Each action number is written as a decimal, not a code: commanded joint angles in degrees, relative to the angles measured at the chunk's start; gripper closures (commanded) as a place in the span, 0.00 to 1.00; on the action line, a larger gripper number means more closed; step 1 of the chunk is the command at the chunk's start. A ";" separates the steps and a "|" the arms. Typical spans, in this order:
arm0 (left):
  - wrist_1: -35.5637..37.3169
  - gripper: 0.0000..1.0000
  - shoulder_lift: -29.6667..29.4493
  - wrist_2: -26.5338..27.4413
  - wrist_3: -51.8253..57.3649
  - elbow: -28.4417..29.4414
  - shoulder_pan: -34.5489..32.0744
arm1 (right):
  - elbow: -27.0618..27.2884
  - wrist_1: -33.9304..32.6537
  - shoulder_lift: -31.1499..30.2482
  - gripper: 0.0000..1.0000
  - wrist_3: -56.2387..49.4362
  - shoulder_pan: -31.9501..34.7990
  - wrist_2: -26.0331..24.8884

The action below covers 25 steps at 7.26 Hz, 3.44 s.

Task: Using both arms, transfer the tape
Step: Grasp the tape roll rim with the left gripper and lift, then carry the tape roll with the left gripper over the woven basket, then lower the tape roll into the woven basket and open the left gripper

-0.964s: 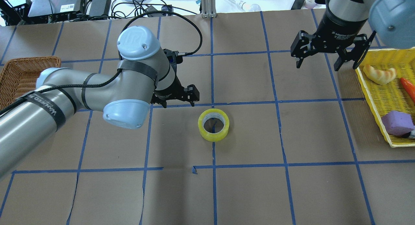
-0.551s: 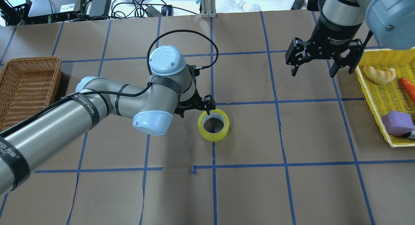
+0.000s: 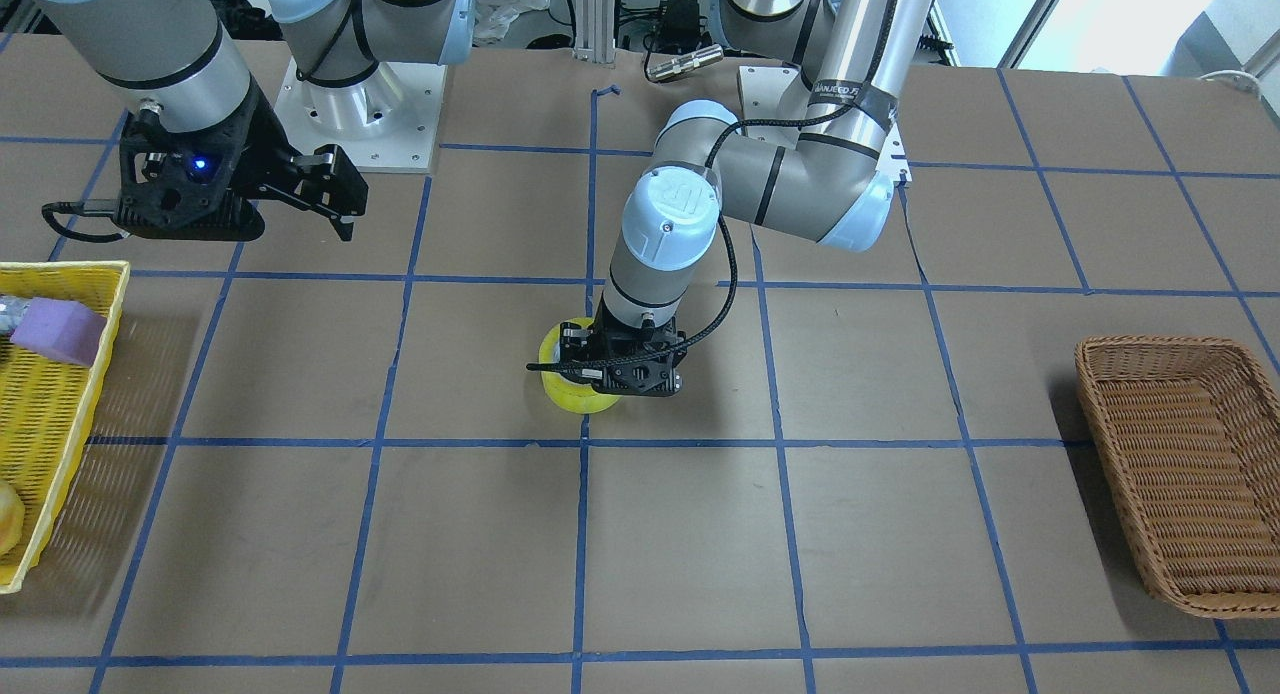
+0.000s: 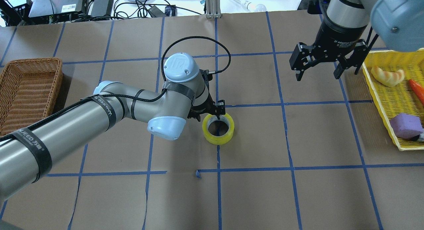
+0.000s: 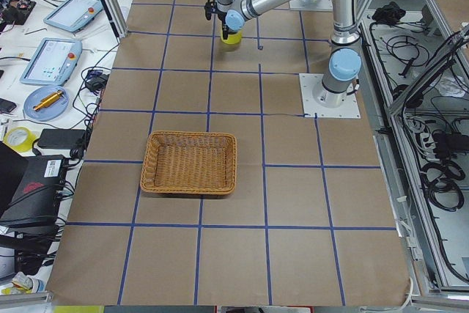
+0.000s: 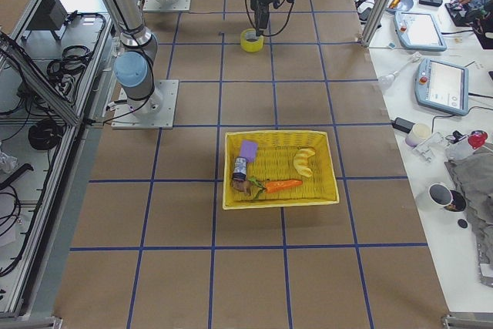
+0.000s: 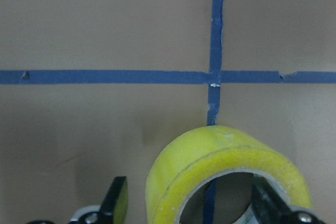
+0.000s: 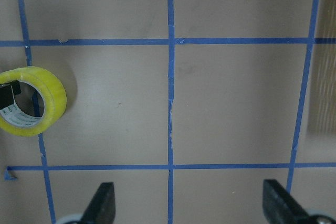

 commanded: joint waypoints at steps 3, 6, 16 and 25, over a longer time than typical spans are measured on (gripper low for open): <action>1.27 1.00 -1.59 2.97 0.11 0.24 -1.27 | -0.15 0.46 -0.30 0.00 -0.95 0.09 1.11; -2.65 1.00 5.07 6.93 2.12 2.52 -0.05 | -0.07 0.81 -0.30 0.00 -1.21 0.00 2.00; -33.31 1.00 18.21 10.89 51.92 11.72 39.79 | -0.60 0.54 0.05 0.00 -1.04 2.47 -3.53; -17.80 1.00 -10.26 4.56 92.02 30.21 63.31 | -0.07 1.60 -0.30 0.00 -0.95 1.59 -2.30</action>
